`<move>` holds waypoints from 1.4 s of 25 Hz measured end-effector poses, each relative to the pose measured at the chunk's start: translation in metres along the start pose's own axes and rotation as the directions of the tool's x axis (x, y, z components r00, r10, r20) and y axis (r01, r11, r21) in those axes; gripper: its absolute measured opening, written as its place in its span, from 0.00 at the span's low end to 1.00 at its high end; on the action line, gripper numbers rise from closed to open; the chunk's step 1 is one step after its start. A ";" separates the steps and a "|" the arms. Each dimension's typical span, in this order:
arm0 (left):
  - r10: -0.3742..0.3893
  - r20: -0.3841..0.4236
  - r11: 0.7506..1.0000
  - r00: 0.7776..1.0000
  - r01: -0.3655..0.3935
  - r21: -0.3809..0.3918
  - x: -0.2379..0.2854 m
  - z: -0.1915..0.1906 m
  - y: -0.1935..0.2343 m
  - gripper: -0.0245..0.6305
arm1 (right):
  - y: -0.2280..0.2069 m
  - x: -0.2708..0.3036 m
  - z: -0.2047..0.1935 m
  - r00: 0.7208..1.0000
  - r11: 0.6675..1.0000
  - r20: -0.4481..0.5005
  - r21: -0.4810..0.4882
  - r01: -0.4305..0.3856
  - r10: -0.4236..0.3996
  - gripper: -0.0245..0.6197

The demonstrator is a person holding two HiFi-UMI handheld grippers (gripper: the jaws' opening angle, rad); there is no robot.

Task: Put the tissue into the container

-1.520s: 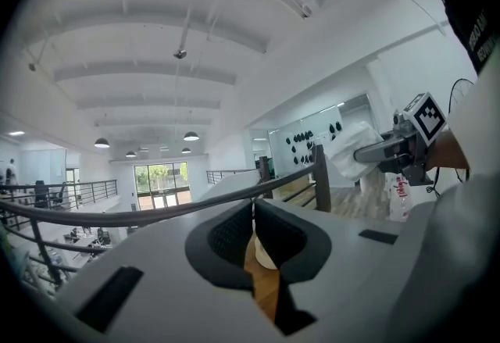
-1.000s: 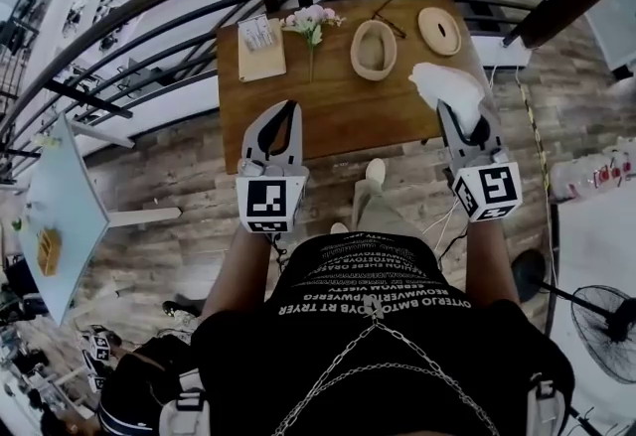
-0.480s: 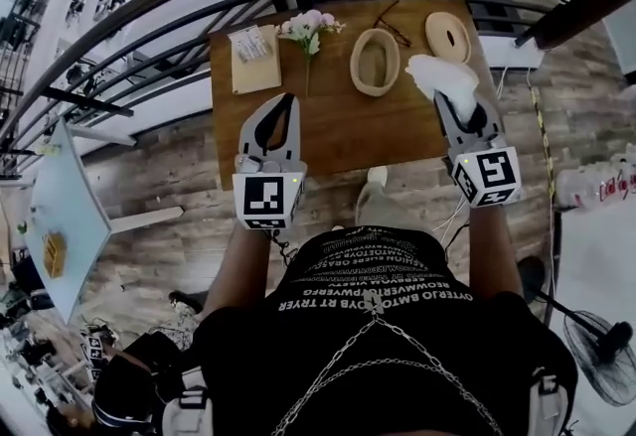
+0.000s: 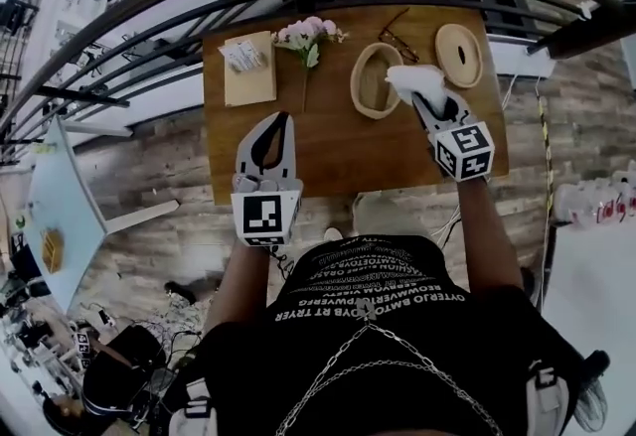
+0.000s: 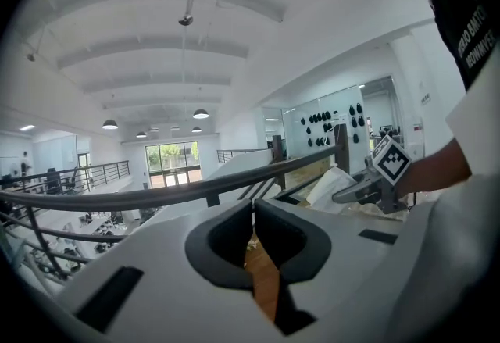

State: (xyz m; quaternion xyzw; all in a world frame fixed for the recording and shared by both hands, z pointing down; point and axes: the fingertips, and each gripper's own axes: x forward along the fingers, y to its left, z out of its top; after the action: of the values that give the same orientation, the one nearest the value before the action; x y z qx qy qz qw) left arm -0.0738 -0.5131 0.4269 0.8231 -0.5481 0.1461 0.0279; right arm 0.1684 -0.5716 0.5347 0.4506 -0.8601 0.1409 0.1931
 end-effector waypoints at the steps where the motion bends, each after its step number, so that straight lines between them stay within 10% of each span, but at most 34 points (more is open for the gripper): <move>1: 0.009 -0.015 1.000 1.000 -0.009 -0.004 0.004 -0.005 0.002 0.09 | -0.004 0.012 -0.009 1.000 1.000 -0.026 0.005 -0.015 0.015 0.21; 12: 0.099 -0.130 0.994 0.987 -0.105 -0.036 0.020 -0.045 0.020 0.09 | -0.014 0.123 -0.092 0.937 0.981 -0.294 0.019 -0.191 0.188 0.21; 22: 0.133 -0.187 0.989 0.973 -0.144 -0.042 0.008 -0.069 0.015 0.09 | -0.002 0.175 -0.158 0.720 0.928 -0.648 -0.054 -0.369 0.249 0.24; 27: 0.135 -0.178 0.988 0.975 -0.146 -0.045 -0.010 -0.071 0.010 0.09 | -0.025 0.187 -0.158 0.823 0.928 -0.568 -0.300 -0.222 0.013 0.57; 35: 0.115 -0.116 0.992 0.987 -0.119 -0.030 -0.057 -0.058 0.003 0.09 | -0.009 0.100 -0.089 0.962 0.967 -0.263 -0.255 0.005 -0.075 0.47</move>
State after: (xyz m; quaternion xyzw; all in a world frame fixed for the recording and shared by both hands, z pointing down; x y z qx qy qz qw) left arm -0.1093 -0.4514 0.4669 0.7792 -0.5955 0.1843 0.0656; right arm 0.1423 -0.6113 0.6603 0.4165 -0.8272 0.0870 0.3670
